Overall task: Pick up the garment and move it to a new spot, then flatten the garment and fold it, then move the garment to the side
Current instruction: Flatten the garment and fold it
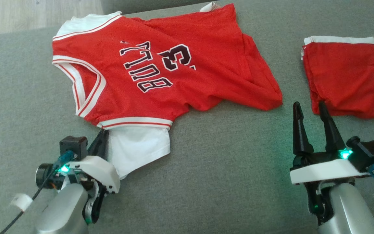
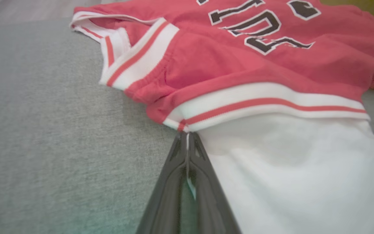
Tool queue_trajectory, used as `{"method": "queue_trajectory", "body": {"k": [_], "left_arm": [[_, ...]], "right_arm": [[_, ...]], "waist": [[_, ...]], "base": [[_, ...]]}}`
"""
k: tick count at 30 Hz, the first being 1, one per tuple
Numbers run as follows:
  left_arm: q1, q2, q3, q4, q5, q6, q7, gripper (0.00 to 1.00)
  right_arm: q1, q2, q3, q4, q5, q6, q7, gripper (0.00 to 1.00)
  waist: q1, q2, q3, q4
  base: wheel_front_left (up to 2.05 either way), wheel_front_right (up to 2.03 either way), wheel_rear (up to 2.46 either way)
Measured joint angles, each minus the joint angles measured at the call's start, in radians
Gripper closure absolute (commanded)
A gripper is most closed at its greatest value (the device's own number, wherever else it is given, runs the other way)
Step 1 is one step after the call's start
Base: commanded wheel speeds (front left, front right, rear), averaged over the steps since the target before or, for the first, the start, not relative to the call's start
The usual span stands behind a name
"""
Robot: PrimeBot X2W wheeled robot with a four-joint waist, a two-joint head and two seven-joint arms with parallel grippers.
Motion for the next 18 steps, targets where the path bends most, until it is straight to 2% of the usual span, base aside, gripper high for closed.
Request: {"method": "queue_trajectory", "body": {"k": [8, 18], "left_arm": [[0.002, 0.0, 0.051, 0.004, 0.0, 0.055, -0.148, 1.0], [0.015, 0.033, 0.089, -0.007, 0.0, 0.086, -0.184, 1.0]], "right_arm": [[0.0, 0.0, -0.008, 0.012, 0.0, 0.0, 0.0, 0.0], [0.0, 0.0, -0.005, 0.047, 0.0, 0.0, 0.0, 0.0]], "waist": [[0.0, 0.0, -0.022, 0.028], [-0.0001, 0.0, -0.055, 0.077]], "base": [[0.0, 0.0, 0.0], [0.0, 0.0, 0.0]]}}
